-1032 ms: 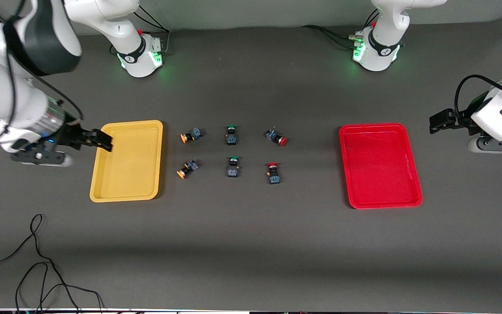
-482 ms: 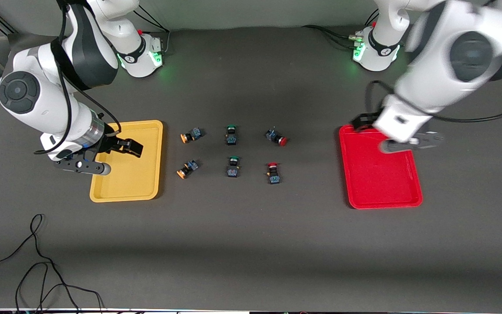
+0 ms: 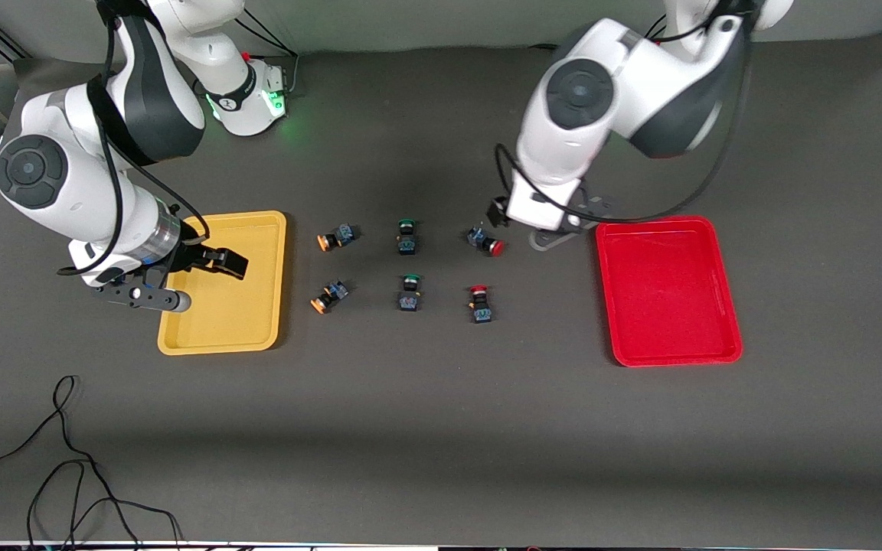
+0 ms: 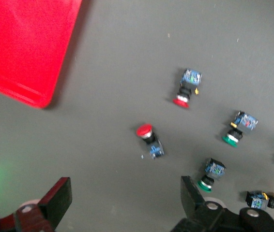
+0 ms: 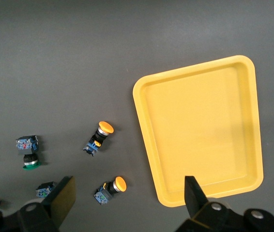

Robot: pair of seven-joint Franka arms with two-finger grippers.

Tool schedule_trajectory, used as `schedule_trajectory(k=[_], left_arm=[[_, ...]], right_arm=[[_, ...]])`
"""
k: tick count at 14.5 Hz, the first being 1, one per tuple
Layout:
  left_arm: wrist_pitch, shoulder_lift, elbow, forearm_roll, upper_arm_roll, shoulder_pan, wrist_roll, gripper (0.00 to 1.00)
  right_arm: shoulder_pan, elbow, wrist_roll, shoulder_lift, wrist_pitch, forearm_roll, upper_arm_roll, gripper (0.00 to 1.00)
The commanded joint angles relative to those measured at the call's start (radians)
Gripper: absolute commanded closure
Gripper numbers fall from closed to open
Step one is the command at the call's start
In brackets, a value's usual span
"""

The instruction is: Place red and yellow buttons in trays

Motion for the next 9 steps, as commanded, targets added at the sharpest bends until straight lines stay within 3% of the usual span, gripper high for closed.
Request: schedule_trajectory(k=[1, 6, 9], left_arm=[[0.029, 0.021, -0.022, -0.013, 0.019, -0.041, -0.056, 0.00], [0.321, 0.048, -0.237, -0.013, 0.018, -0.111, -0.145, 0.00], [0.440, 0.148, -0.258, -0.001, 0.018, -0.130, -0.197, 0.00]], right_arm=[[0.006, 0.010, 0.156, 0.024, -0.002, 0.012, 0.004, 0.00], [0.026, -0.008, 0.299, 0.051, -0.007, 0.084, 0.005, 0.00], [0.035, -0.026, 0.371, 0.081, -0.004, 0.089, 0.007, 0.00]])
